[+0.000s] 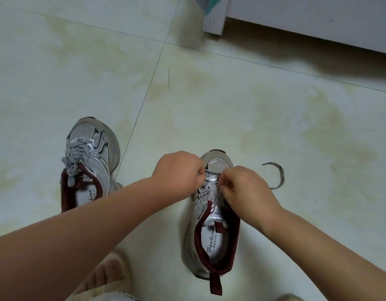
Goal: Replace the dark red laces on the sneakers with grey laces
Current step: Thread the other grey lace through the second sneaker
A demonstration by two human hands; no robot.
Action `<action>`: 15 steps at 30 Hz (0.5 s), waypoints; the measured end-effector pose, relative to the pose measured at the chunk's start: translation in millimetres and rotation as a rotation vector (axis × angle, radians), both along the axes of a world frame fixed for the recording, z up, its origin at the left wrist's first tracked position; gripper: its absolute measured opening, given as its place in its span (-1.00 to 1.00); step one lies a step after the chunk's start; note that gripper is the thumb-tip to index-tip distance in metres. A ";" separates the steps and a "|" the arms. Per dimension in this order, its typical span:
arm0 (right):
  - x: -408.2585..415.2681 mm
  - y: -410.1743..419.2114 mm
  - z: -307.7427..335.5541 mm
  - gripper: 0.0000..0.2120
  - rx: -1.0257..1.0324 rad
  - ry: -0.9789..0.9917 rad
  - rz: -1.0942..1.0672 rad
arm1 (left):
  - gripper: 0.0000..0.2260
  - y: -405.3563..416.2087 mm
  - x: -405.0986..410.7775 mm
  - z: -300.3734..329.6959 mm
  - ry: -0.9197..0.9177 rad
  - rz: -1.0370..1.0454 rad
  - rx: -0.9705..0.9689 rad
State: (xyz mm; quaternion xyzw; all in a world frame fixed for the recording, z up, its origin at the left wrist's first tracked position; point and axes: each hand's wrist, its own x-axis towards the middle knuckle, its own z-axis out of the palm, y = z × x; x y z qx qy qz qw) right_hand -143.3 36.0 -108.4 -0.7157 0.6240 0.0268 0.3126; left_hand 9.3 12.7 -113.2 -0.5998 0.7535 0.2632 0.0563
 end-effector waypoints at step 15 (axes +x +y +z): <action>14.3 -8.3 -17.5 -0.93 -0.037 0.102 0.067 | -0.72 -21.1 -21.4 -0.7 -0.340 -0.557 -0.072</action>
